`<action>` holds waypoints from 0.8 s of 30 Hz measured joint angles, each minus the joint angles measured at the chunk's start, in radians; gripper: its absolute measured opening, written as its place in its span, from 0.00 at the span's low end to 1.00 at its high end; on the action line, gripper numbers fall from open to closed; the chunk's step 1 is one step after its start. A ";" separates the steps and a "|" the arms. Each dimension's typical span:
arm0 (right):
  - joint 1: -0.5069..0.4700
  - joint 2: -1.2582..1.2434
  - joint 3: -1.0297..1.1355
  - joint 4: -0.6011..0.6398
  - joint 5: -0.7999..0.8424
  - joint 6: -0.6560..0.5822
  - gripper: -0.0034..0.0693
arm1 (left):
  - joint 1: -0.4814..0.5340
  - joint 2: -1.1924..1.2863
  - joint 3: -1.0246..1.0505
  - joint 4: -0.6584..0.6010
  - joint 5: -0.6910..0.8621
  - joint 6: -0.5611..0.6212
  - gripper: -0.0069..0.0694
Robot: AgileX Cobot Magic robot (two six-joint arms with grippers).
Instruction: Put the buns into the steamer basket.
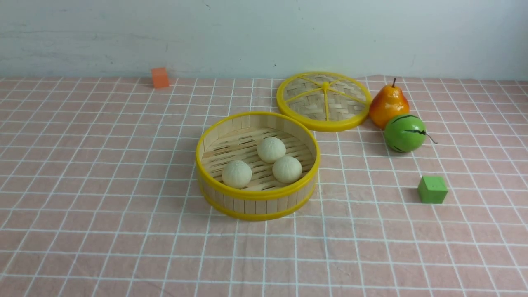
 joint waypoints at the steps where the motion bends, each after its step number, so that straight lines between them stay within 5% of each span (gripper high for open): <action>1: 0.000 0.000 0.000 0.000 0.000 0.000 0.06 | 0.020 0.000 0.000 -0.009 -0.001 0.002 0.07; 7: 0.000 0.000 0.000 0.000 0.000 0.000 0.06 | 0.176 -0.033 0.004 -0.189 -0.030 0.158 0.07; 10: 0.000 0.000 0.000 0.000 0.000 0.000 0.06 | 0.319 -0.073 0.078 -0.339 -0.168 0.369 0.07; 13: 0.000 0.000 0.000 0.000 0.000 0.000 0.06 | 0.397 -0.106 0.177 -0.401 -0.297 0.430 0.07; 18: 0.000 0.000 0.000 0.001 0.000 0.001 0.06 | 0.455 -0.115 0.341 -0.399 -0.403 0.377 0.07; 24: 0.000 0.000 0.000 0.001 0.000 0.001 0.07 | 0.459 -0.115 0.377 -0.328 -0.300 0.174 0.07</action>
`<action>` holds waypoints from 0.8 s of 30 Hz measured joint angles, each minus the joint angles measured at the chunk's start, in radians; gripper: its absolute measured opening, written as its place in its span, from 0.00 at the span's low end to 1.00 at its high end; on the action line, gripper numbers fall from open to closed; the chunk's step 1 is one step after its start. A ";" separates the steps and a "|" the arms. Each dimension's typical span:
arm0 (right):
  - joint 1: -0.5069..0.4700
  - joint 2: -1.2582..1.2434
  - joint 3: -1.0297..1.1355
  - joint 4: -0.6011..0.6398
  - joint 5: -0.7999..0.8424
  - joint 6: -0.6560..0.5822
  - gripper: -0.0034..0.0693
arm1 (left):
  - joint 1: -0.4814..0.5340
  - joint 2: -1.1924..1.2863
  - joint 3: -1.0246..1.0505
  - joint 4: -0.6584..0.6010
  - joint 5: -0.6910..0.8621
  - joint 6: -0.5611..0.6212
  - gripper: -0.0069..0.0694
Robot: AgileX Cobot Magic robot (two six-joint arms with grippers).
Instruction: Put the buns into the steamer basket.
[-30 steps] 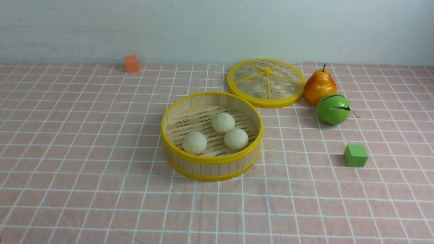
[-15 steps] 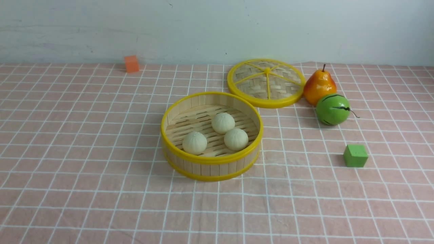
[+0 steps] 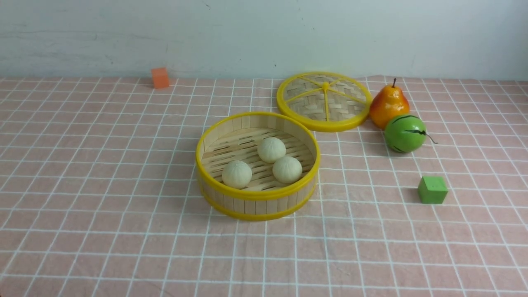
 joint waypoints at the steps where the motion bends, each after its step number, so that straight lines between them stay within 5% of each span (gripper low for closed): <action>1: 0.000 0.000 0.000 0.000 0.000 0.000 0.07 | 0.000 0.000 0.001 0.003 0.064 -0.030 0.07; 24: 0.000 0.000 0.000 0.000 0.001 0.000 0.10 | 0.000 0.000 0.002 -0.006 0.154 -0.034 0.07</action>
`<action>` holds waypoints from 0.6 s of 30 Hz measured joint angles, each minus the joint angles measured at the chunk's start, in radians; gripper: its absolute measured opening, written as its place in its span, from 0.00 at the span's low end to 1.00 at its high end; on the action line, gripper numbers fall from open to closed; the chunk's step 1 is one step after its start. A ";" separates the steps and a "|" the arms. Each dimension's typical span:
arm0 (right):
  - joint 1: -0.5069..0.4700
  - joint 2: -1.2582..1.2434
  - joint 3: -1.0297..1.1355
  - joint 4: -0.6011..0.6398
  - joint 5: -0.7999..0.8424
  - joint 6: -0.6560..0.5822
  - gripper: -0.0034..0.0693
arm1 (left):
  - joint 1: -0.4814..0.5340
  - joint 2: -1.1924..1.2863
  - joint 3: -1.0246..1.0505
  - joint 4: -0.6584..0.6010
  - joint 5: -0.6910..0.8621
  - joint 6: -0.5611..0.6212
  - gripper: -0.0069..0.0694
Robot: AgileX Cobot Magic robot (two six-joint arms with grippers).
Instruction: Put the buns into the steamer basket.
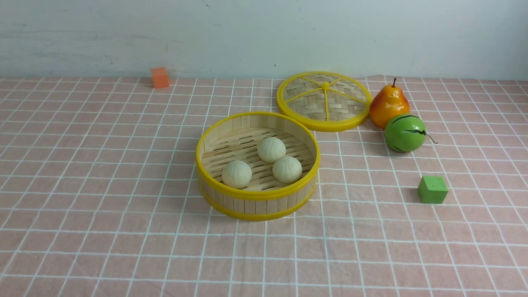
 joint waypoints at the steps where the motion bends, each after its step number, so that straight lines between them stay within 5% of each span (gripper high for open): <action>1: 0.000 0.000 0.000 0.000 0.000 0.000 0.10 | 0.000 0.000 0.000 0.000 -0.002 0.000 0.07; 18: 0.000 0.000 0.000 -0.001 0.000 0.000 0.13 | 0.000 0.000 0.000 0.000 -0.005 0.000 0.07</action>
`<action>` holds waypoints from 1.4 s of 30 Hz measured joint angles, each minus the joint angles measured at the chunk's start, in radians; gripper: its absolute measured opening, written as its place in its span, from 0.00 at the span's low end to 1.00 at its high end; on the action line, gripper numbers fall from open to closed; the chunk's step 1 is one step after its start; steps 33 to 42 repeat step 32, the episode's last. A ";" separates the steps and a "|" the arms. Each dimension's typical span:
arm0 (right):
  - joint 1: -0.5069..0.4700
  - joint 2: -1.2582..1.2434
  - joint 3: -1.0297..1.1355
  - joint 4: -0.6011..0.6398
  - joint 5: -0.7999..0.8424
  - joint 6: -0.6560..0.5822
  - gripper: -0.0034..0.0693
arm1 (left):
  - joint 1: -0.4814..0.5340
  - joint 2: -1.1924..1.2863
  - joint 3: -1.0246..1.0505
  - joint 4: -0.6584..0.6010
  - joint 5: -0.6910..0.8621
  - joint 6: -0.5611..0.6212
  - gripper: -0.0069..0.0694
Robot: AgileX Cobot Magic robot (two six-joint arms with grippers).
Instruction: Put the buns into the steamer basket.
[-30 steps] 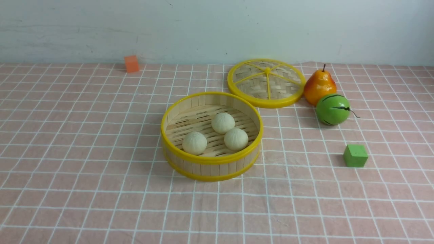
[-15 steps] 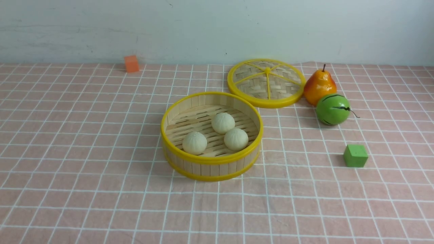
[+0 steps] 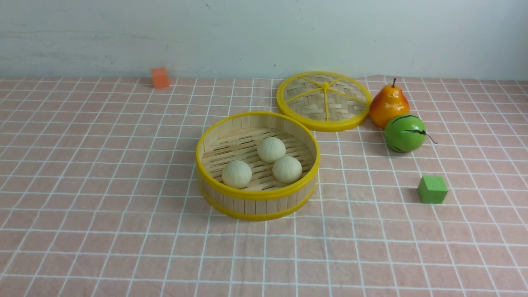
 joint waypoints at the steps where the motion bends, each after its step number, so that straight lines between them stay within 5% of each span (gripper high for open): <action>1: 0.000 0.000 0.000 0.000 0.000 0.000 0.13 | 0.000 0.000 0.000 -0.002 0.000 0.000 0.07; 42: 0.000 0.000 0.000 0.001 0.000 0.000 0.16 | 0.000 0.000 0.000 -0.004 -0.004 0.001 0.10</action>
